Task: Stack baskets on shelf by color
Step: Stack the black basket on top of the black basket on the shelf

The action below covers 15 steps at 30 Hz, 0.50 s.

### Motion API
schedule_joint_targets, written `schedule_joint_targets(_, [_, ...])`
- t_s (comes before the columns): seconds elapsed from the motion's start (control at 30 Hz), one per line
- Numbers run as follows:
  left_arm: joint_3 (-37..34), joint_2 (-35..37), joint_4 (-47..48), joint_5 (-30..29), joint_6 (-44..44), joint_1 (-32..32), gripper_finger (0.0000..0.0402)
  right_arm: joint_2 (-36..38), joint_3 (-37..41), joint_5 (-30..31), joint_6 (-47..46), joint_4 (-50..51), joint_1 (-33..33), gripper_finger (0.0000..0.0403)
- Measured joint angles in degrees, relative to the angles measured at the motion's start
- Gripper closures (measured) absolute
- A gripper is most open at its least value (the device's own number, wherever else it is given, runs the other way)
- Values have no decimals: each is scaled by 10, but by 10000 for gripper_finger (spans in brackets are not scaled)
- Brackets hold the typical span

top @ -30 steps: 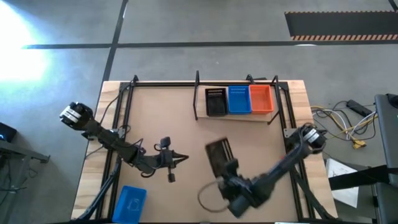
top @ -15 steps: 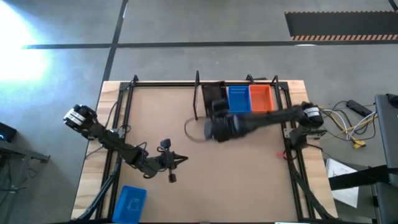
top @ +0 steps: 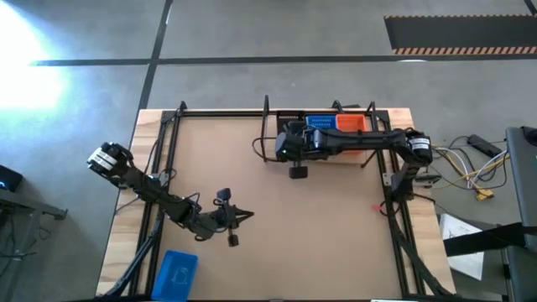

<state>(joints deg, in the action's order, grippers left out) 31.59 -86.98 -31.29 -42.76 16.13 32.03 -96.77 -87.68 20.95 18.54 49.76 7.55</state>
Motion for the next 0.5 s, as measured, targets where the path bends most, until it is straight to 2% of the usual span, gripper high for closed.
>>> schedule_joint_targets(0.2, [0,0,0,0,0,0,402,0,1,0,-7,-4,1,389])
schedule_joint_targets(0.5, [0,0,0,0,0,0,402,0,19,1,-10,-8,6,340])
